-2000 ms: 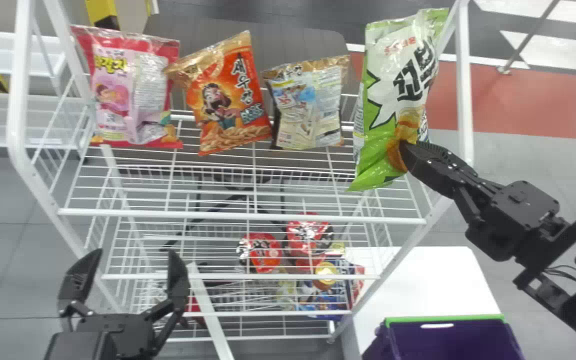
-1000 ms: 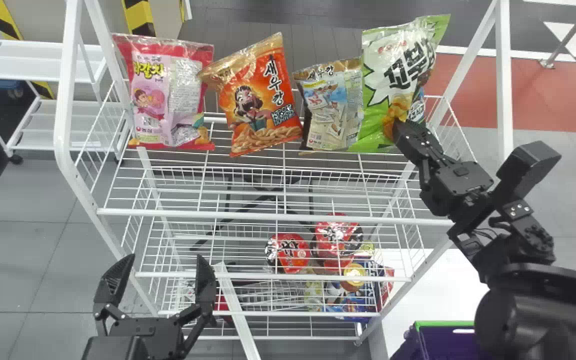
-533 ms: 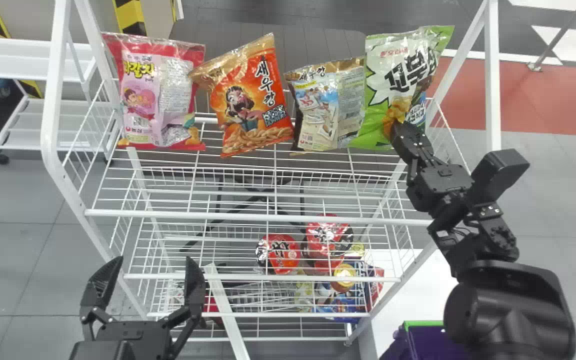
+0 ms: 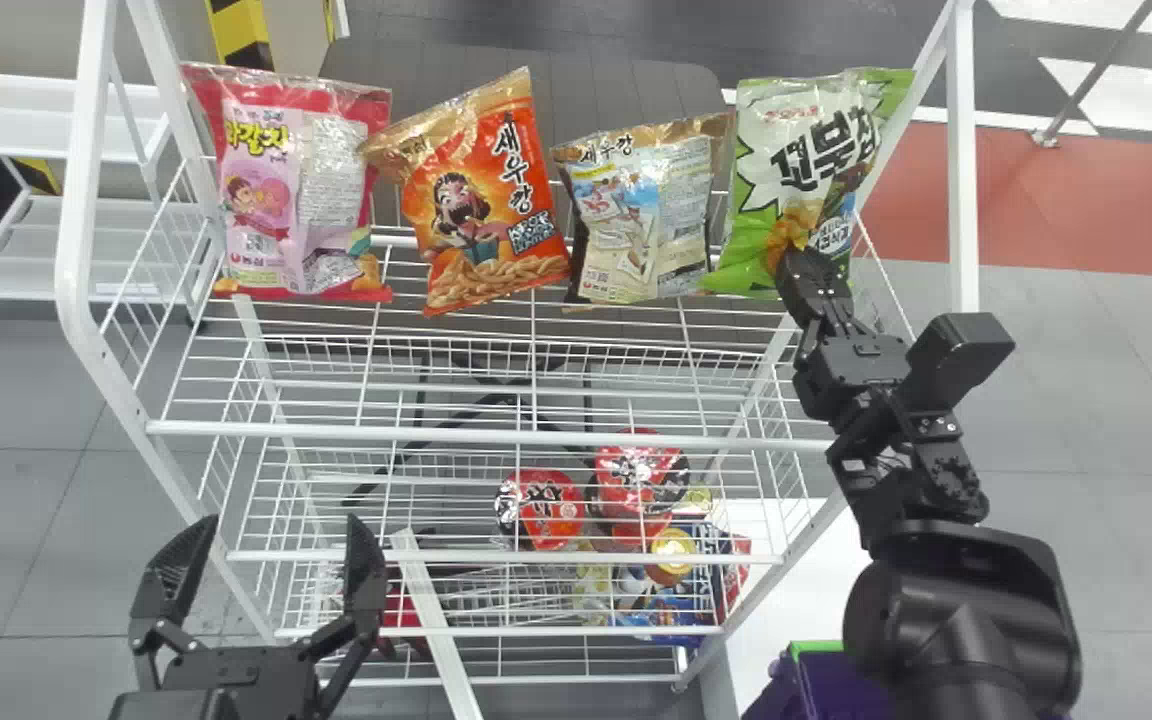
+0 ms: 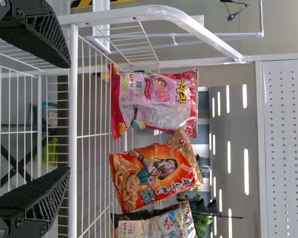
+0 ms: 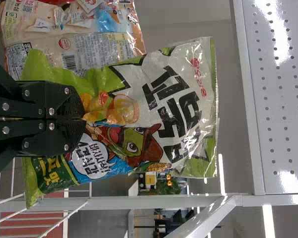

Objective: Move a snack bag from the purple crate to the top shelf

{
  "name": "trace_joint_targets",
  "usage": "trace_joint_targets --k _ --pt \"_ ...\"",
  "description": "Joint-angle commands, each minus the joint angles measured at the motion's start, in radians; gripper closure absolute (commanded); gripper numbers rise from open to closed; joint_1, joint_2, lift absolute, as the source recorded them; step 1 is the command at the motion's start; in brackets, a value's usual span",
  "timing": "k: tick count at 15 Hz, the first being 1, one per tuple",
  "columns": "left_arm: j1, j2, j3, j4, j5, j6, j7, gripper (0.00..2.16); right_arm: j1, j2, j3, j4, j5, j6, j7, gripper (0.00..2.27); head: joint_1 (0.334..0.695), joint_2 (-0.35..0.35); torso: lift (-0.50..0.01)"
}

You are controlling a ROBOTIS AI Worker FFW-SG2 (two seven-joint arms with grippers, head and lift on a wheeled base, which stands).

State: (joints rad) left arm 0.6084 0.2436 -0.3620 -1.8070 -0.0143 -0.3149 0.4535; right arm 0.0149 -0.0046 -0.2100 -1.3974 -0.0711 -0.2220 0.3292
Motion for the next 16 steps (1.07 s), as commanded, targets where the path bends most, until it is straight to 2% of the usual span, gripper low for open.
trace_joint_targets --k 1,9,13,16 --pt "0.001 0.002 0.001 0.000 0.001 -0.005 0.001 0.07 -0.010 0.005 0.001 0.029 -0.001 -0.027 -0.009 1.72 0.695 -0.152 0.002" --pt "0.002 0.002 0.000 0.003 0.001 -0.011 0.001 0.07 -0.044 0.005 0.015 0.135 0.001 -0.098 -0.061 1.72 0.695 -0.153 0.002" --pt "0.002 0.000 0.000 0.003 -0.001 -0.011 -0.001 0.07 -0.053 0.005 0.015 0.175 0.004 -0.165 -0.113 1.72 0.695 -0.162 0.002" --pt "0.002 0.000 -0.002 0.003 0.001 -0.011 -0.001 0.07 -0.066 0.005 0.015 0.204 0.010 -0.165 -0.118 1.72 0.695 -0.170 0.002"
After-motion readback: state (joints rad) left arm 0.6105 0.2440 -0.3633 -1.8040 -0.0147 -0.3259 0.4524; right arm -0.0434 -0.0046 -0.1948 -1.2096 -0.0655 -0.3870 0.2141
